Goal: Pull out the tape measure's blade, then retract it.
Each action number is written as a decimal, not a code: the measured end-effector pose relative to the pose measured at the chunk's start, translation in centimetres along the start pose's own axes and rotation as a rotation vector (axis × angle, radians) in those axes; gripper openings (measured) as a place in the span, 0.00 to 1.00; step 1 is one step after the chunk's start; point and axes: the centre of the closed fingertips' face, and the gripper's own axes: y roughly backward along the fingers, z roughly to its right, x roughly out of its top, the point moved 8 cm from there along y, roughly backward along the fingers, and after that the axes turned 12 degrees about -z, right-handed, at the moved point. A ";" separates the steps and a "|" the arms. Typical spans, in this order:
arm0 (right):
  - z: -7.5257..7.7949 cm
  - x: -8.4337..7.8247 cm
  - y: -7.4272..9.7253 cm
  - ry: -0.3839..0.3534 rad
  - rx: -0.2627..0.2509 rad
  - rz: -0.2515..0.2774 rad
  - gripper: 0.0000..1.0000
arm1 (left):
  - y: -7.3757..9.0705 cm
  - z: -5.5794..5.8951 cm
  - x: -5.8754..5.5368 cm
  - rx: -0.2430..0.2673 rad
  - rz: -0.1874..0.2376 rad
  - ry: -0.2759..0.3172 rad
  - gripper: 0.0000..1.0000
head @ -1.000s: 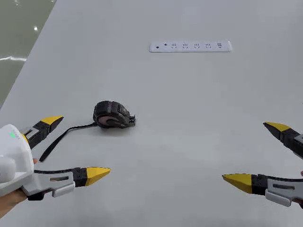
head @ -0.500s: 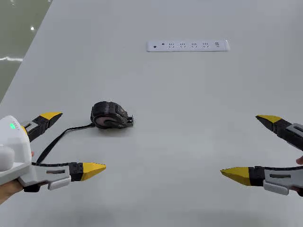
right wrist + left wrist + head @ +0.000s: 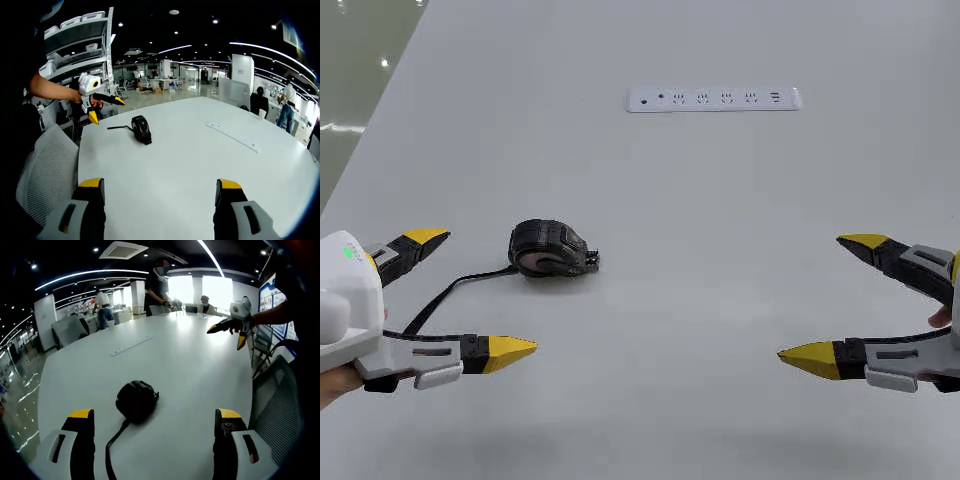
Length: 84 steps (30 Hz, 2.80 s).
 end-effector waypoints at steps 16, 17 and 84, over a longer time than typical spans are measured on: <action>1.8 0.9 -2.3 0.095 0.062 -0.025 0.82 | -1.2 -1.5 0.6 -0.050 -0.034 -0.041 0.90; 1.9 1.0 -2.5 0.100 0.067 -0.025 0.82 | -1.3 -1.6 0.6 -0.055 -0.038 -0.047 0.89; 2.7 6.6 -13.7 0.398 0.280 -0.120 0.43 | -7.5 -6.7 2.1 -0.202 -0.291 -0.346 0.36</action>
